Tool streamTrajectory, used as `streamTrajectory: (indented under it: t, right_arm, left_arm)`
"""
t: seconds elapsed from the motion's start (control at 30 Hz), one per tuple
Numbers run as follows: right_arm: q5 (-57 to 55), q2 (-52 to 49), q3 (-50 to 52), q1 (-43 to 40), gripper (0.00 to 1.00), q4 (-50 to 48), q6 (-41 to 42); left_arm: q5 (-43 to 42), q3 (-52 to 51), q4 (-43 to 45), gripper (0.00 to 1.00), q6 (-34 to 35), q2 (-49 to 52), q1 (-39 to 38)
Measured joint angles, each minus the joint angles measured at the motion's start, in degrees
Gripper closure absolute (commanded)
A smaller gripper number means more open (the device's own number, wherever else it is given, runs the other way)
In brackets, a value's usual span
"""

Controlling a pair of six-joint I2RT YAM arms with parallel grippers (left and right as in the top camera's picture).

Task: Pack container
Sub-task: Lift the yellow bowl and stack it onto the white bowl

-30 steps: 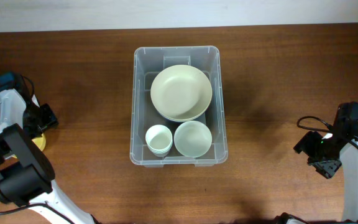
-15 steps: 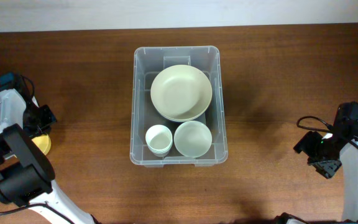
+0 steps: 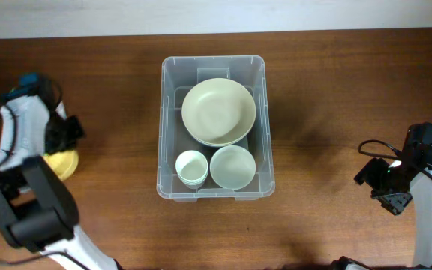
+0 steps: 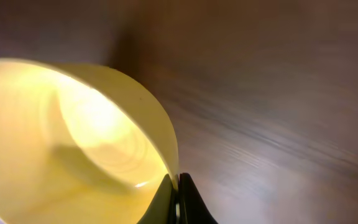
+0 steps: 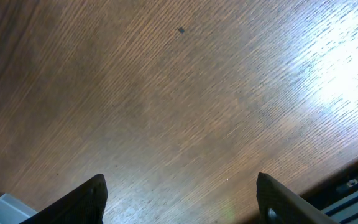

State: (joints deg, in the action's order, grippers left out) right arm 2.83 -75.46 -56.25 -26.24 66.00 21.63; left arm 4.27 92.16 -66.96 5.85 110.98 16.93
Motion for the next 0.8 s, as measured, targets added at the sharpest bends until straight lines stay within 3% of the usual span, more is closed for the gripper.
streamTrajectory:
  t: [0.33, 0.6, 0.8]
  right_arm:
    - [-0.02, 0.00, 0.00, 0.00, 0.28, 0.00, -0.17]
    - [0.00, 0.00, 0.00, 0.00, 0.28, -0.02, -0.44]
    - [-0.02, 0.00, 0.00, 0.00, 0.28, 0.00, -0.44]
  left_arm:
    - [-1.31, 9.33, -5.51, 0.99, -4.59, -18.88, -27.58]
    - [-2.12, 9.46, -5.25, 1.00, -11.54, -17.97, -50.84]
    - [-5.99, 9.46, -4.94, 1.00, -19.63, -17.75, -62.60]
